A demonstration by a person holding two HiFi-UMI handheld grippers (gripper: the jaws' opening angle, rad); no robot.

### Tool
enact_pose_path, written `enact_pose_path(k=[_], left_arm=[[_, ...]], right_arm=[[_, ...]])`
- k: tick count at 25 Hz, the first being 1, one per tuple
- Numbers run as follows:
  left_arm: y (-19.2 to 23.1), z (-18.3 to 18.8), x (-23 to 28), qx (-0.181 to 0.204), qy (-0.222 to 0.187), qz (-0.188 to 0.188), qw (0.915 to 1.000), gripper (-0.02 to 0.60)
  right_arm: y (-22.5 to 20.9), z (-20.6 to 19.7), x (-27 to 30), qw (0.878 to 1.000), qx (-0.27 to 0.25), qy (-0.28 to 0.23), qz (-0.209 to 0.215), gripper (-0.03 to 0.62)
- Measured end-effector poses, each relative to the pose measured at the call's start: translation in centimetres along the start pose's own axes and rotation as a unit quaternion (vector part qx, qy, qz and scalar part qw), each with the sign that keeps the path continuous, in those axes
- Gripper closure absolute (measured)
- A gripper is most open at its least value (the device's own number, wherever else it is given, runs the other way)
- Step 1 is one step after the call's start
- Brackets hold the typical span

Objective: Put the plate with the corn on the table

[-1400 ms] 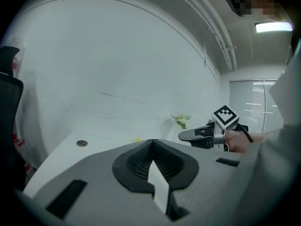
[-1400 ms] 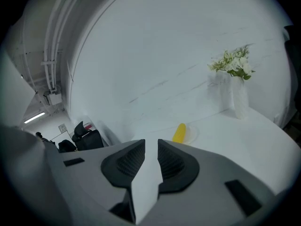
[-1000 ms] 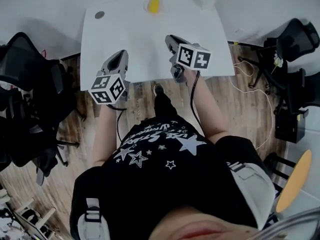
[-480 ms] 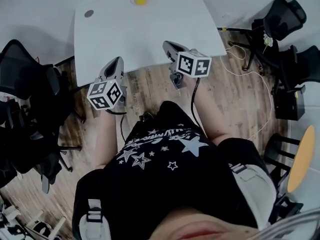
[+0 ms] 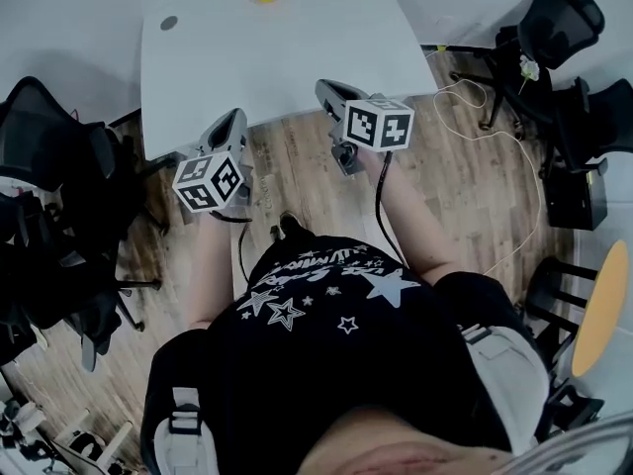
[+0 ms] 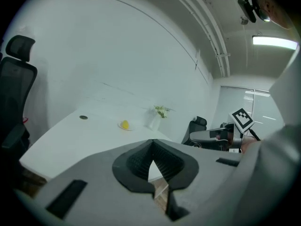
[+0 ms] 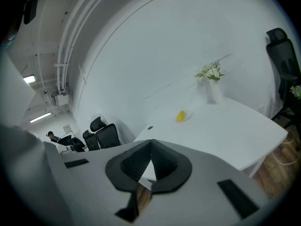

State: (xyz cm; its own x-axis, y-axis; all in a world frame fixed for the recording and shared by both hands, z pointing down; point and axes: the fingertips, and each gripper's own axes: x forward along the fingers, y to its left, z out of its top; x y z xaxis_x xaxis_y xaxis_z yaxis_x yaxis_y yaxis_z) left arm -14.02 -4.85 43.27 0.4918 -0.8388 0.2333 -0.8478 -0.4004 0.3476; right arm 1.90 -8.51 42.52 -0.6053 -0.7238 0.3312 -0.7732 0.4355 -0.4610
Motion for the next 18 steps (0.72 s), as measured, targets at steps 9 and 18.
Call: enact_pose_path(k=[9, 18], left_arm=[[-6.7, -2.7, -1.7, 0.014, 0.012, -0.011, 0.9998, 0.575], [-11.9, -5.3, -4.1, 0.013, 0.009, -0.007, 0.9999, 0.575]], right_arm=[[-1.5, -2.3, -6.9, 1.000, 0.002, 0.005, 0.000, 0.588], [-2.0, -4.6, -13.2, 1.000, -0.004, 0.012, 0.001, 0.588]])
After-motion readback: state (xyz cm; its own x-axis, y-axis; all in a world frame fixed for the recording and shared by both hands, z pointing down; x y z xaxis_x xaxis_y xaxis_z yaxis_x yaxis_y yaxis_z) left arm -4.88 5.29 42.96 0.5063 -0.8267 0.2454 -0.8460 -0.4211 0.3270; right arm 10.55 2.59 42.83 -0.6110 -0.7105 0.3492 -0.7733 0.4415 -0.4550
